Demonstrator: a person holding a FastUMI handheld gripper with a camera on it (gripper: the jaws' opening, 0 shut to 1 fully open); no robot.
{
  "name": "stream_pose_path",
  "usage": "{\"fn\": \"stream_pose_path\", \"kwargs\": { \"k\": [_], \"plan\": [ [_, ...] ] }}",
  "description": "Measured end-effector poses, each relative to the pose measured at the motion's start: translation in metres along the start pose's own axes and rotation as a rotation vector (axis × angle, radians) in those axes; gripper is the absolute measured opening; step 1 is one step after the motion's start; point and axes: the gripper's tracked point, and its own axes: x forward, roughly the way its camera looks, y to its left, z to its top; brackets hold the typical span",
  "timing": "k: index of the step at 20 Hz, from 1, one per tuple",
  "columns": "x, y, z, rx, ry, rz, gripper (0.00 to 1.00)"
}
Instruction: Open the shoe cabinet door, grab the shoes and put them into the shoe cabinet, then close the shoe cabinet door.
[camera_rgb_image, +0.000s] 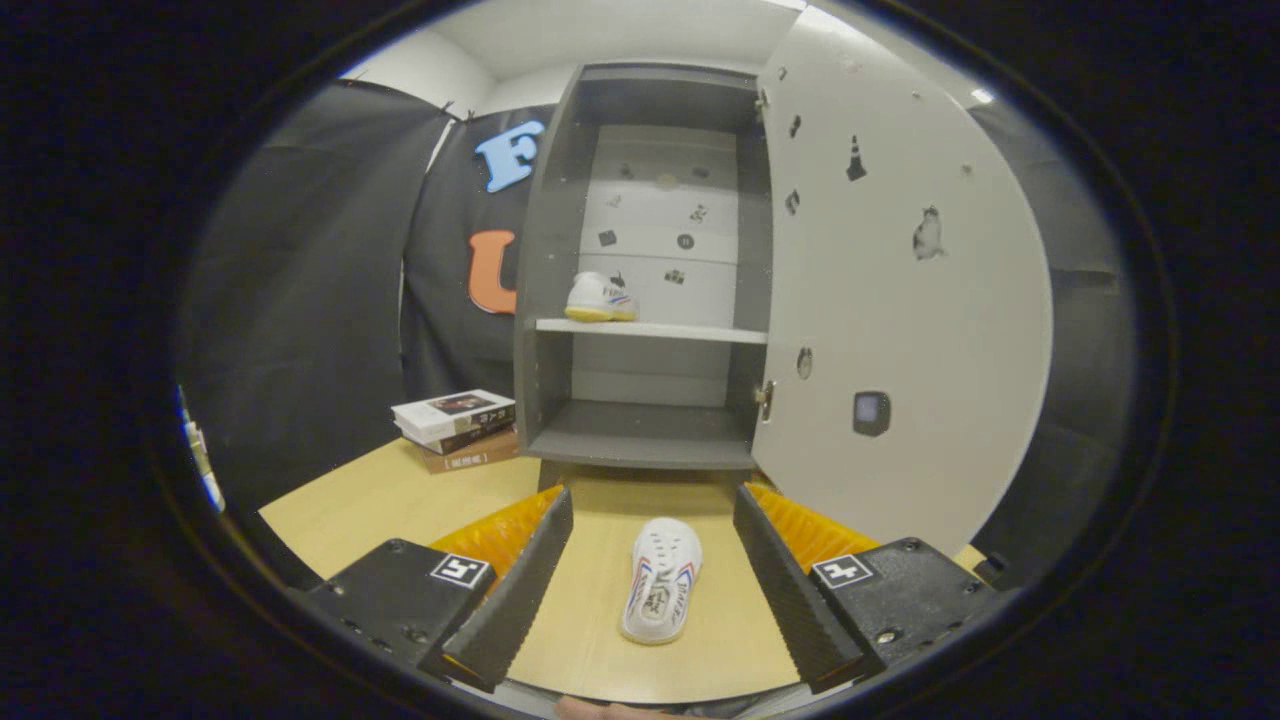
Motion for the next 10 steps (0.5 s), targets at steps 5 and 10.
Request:
{"fn": "stream_pose_path", "kwargs": {
  "k": [5, 10],
  "plan": [
    [0.061, 0.021, -0.066, 0.028, 0.097, -0.026, 1.0],
    [0.099, 0.016, -0.114, 0.104, 0.212, -0.085, 0.88]
  ]
}}
